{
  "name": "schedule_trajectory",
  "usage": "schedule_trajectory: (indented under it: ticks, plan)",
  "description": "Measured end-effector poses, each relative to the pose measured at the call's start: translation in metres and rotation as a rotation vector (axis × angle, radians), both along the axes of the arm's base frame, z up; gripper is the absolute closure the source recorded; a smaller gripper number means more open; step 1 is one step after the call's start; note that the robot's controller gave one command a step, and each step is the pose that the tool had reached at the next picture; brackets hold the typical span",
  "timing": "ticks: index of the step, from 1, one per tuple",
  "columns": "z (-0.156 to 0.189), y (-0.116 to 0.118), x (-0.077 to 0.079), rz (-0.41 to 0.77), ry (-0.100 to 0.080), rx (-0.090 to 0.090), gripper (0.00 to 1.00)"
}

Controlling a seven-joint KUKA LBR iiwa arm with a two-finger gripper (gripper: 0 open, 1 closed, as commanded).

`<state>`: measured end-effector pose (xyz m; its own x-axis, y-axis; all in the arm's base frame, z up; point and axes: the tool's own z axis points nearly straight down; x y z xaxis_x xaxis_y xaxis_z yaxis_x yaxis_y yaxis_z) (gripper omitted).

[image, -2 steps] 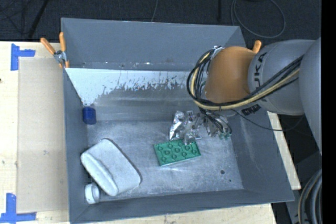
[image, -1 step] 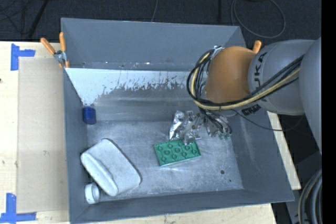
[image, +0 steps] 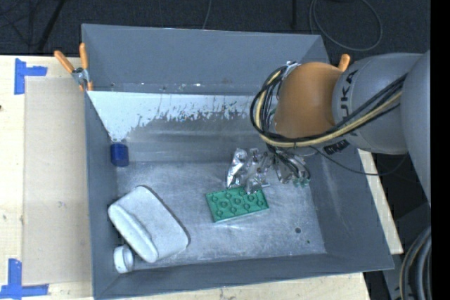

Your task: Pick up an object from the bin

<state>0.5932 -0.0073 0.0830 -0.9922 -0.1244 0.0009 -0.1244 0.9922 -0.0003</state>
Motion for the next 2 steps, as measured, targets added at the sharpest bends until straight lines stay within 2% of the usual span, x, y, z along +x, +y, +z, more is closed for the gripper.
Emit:
schedule_trajectory:
  ticks: [2]
  plan:
    - [0.0000, 0.0000, 0.0000, 0.001, 0.000, 0.000, 1.00]
